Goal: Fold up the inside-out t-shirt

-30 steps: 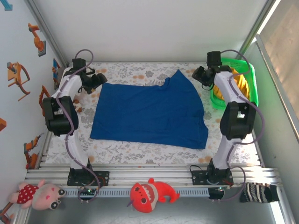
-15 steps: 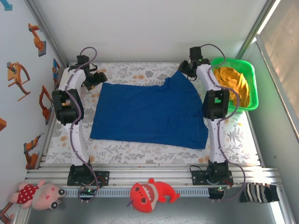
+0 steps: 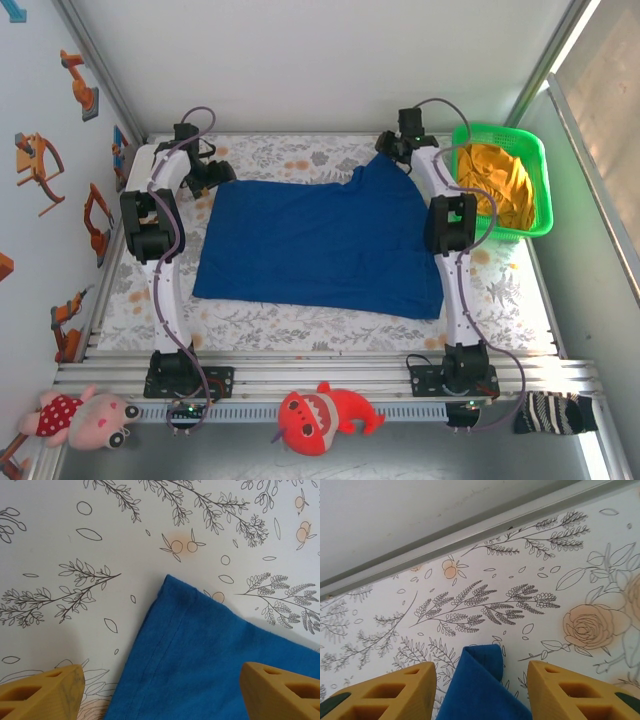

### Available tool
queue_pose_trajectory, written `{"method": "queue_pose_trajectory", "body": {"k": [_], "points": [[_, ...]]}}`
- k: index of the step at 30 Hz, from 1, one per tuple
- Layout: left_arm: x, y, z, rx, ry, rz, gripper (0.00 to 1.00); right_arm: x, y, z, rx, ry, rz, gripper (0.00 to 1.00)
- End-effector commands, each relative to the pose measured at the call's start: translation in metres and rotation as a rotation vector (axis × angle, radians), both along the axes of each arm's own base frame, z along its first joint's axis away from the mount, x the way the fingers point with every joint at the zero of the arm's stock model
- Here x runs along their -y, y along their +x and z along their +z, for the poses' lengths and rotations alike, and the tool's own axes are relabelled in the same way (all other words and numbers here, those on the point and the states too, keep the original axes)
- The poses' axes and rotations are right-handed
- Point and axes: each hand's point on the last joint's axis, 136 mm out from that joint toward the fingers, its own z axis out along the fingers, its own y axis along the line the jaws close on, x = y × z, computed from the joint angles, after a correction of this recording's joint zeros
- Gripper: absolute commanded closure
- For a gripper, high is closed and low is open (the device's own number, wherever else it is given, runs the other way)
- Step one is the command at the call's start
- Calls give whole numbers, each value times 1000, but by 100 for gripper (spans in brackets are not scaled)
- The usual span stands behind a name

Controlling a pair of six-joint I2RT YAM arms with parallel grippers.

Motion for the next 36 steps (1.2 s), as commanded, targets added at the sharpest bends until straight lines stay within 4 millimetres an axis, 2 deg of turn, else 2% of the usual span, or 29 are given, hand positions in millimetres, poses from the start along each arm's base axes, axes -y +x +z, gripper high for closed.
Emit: {"method": "queue_pose_trajectory", "body": {"k": [1, 4, 6, 8, 10, 17, 22, 30, 36], "points": [[4, 0, 7, 4, -15, -26, 20, -12, 7, -2, 36, -14, 27, 50], [4, 2, 8, 11, -18, -27, 20, -21, 7, -11, 25, 2, 45, 52], [4, 3, 8, 13, -15, -27, 20, -22, 6, -16, 14, 15, 48, 59], [3, 5, 7, 15, -13, -25, 20, -24, 4, -18, 4, 23, 54, 84], [3, 7, 5, 13, -13, -28, 20, -24, 2, -16, 1, 20, 57, 100], [4, 19, 0, 20, 2, -49, 20, -12, -2, 16, 24, 48, 38, 100], [10, 24, -5, 21, 44, -91, 21, -14, -5, 26, 21, 76, 47, 100], [9, 20, -16, -24, 135, -110, 29, -17, -9, 39, 28, 108, 46, 100], [6, 7, -29, -108, 165, -90, 32, -17, -13, 60, 48, 128, 47, 100]]}}
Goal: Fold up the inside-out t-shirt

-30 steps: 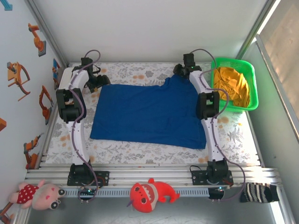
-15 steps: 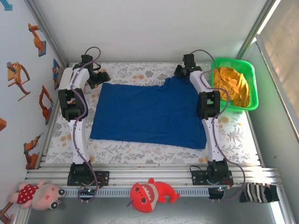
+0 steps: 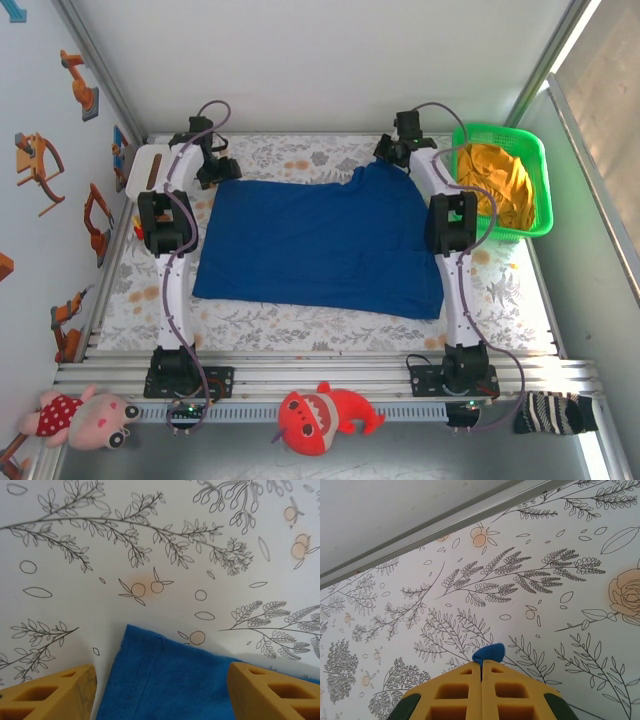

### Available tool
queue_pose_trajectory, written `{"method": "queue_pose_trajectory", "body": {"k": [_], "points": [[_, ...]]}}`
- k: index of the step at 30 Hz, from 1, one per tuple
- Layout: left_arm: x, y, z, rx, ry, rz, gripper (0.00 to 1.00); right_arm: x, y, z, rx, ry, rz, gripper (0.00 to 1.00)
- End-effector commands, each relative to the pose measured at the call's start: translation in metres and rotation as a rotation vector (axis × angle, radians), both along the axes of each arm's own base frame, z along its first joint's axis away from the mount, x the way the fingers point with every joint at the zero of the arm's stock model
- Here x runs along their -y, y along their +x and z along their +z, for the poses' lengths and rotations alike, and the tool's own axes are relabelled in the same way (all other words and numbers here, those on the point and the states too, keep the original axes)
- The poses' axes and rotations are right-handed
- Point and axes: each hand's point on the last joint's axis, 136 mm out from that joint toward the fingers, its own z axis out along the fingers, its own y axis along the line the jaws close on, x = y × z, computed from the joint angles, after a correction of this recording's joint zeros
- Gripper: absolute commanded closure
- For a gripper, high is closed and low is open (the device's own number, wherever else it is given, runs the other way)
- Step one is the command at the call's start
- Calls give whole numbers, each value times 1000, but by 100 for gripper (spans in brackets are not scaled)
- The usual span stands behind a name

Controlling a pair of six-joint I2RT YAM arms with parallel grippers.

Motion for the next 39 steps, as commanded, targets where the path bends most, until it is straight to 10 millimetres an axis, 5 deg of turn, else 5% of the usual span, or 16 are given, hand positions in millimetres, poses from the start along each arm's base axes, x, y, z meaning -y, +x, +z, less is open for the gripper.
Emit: {"method": "queue_pose_trajectory", "body": {"k": [1, 4, 12, 24, 39], "points": [[-8, -19, -20, -112, 40, 13, 32, 2, 2, 59, 88, 39, -10, 100], [-6, -20, -23, -122, 38, 18, 40, 2, 0, 67, 94, 52, -7, 100], [5, -12, -14, -96, -22, 13, 100, 7, -9, 92, 109, 79, 0, 100], [-1, 0, 80, 96, -137, 65, 100, 22, -40, 154, 166, 148, -19, 100], [-31, -34, 106, 148, -331, 191, 100, 45, -135, 201, 240, 183, -115, 100]]}}
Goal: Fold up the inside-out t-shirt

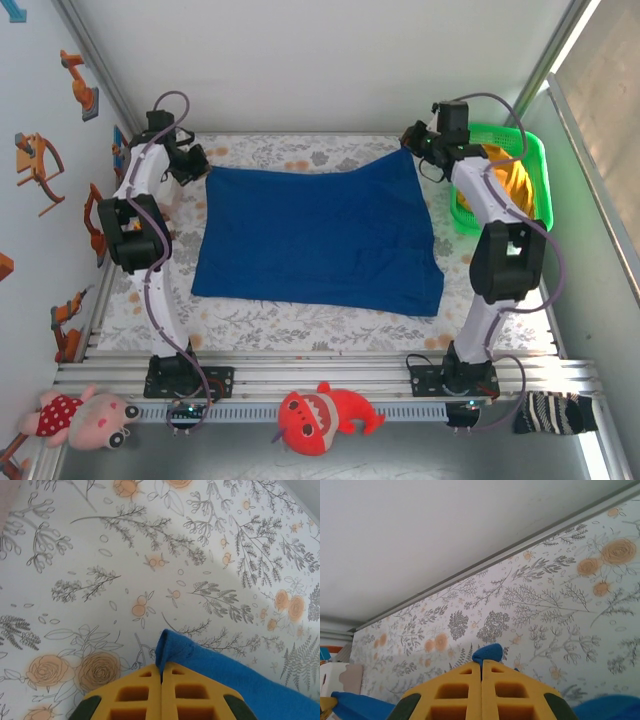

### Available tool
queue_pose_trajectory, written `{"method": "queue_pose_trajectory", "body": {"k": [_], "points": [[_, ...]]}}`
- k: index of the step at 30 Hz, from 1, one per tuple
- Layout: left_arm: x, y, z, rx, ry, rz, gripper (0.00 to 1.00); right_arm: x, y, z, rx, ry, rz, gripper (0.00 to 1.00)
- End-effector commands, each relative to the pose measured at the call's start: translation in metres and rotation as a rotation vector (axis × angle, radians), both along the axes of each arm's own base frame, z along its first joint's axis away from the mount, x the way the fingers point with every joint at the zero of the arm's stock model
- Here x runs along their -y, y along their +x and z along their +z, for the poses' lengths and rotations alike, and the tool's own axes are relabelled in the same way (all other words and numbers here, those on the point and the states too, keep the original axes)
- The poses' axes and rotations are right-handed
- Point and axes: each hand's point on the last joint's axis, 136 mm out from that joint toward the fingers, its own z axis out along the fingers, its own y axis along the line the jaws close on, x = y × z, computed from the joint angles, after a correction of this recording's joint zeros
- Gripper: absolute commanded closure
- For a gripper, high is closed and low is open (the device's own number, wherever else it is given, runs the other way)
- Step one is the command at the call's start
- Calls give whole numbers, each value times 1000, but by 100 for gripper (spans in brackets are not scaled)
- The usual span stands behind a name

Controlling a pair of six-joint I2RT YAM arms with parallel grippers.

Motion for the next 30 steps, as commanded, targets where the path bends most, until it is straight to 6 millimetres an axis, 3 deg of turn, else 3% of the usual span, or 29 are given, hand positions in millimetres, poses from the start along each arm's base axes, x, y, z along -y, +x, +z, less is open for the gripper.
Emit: {"method": "queue_pose_trajectory", "body": {"k": [1, 8, 13, 18, 23, 30], "points": [[2, -4, 24, 60, -69, 27, 100, 10, -17, 29, 74, 26, -53, 100], [-7, -36, 31, 67, -139, 96, 100, 16, -79, 31, 73, 61, -84, 100], [-10, -69, 29, 44, -157, 140, 100, 19, -130, 14, 28, 40, -106, 100], [-12, -101, 14, -5, -140, 161, 100, 17, -181, -15, -37, 20, -111, 100], [-16, -121, -9, -59, -108, 152, 100, 15, -222, -51, -106, 1, -123, 100], [-19, -132, -29, -98, -98, 149, 100, 10, -257, -93, -180, -4, -122, 100]]}}
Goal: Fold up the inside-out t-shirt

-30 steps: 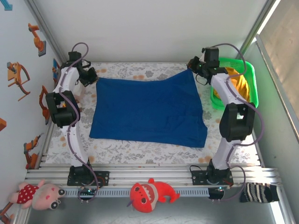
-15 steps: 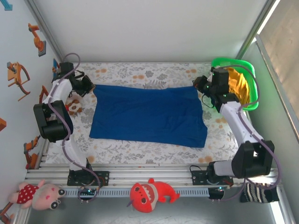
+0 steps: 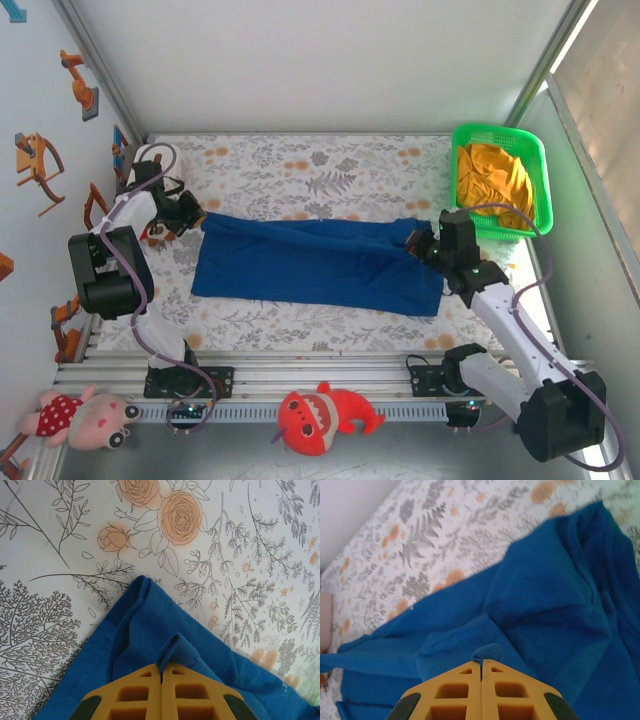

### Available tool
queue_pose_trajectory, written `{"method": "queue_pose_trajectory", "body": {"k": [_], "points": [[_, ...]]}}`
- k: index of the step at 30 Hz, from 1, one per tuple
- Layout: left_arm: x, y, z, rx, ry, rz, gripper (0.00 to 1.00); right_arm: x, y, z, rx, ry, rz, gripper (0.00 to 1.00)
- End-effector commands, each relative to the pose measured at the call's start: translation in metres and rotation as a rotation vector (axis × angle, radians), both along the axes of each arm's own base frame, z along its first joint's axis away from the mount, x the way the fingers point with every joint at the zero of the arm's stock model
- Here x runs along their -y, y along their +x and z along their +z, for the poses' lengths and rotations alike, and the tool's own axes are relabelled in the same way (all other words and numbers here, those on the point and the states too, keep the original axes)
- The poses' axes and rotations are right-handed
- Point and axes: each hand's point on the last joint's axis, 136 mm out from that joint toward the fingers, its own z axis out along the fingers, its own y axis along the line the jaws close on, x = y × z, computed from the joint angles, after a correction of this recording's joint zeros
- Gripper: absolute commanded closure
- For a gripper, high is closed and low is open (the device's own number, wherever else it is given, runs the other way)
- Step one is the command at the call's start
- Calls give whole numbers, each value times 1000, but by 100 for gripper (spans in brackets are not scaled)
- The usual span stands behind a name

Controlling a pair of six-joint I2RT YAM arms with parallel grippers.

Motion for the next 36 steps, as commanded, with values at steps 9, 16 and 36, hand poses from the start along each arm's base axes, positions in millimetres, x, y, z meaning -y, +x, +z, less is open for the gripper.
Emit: {"method": "queue_pose_trajectory", "body": {"k": [9, 16, 36], "points": [[-14, -40, -19, -59, 39, 46, 76, 10, -44, -41, -123, -22, -48, 87], [-26, -32, 20, 44, 59, 95, 43, 20, -47, -28, -118, -113, -35, 61], [55, 32, 10, 53, -86, -105, 42, -57, 48, -88, -292, -287, 297, 57]]}}
